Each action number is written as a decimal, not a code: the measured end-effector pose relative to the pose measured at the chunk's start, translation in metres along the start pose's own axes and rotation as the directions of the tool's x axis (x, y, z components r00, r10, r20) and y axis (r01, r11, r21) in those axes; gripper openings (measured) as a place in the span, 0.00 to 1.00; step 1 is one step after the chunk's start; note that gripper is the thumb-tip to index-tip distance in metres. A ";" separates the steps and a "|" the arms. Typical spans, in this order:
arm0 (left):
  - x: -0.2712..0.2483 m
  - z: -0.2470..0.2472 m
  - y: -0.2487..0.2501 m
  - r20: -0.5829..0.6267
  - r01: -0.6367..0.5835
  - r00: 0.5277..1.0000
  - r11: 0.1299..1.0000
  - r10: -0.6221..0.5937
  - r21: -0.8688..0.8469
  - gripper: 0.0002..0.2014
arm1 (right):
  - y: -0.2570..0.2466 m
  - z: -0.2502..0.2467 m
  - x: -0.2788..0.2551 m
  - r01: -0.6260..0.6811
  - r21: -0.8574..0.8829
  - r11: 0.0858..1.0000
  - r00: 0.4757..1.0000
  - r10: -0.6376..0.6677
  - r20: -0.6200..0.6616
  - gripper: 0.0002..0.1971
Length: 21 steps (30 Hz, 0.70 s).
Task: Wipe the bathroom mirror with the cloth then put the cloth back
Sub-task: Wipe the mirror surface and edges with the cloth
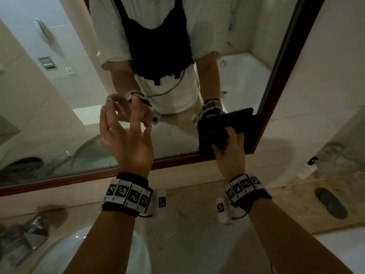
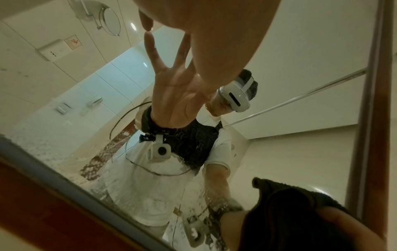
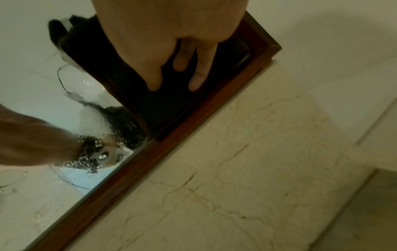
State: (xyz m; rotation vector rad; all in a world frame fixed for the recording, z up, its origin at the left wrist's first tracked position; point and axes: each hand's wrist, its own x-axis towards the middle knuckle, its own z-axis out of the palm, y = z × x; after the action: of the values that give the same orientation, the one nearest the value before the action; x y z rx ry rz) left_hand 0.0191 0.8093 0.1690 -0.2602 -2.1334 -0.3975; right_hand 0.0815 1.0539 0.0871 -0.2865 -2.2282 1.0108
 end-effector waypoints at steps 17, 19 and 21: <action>0.001 -0.009 0.006 0.104 0.039 0.994 0.999 -0.040 0.005 0.34 | -0.127 -0.043 0.082 0.257 -0.042 0.966 0.952 -0.260 -0.161 0.37; 0.001 -0.009 0.006 0.107 0.047 0.993 0.999 -0.048 0.005 0.35 | -0.114 -0.034 0.071 0.232 -0.036 0.972 0.962 -0.235 -0.138 0.36; 0.000 -0.010 0.007 0.122 0.047 0.991 0.999 -0.049 0.017 0.36 | -0.097 -0.022 0.055 0.181 -0.024 0.983 0.978 -0.182 -0.103 0.35</action>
State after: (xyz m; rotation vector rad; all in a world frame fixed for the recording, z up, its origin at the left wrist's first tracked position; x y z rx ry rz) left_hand 0.0287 0.8116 0.1757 -0.2309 -2.2649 -0.4037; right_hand 0.0614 1.0259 0.1953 -0.1355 -2.1238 0.8628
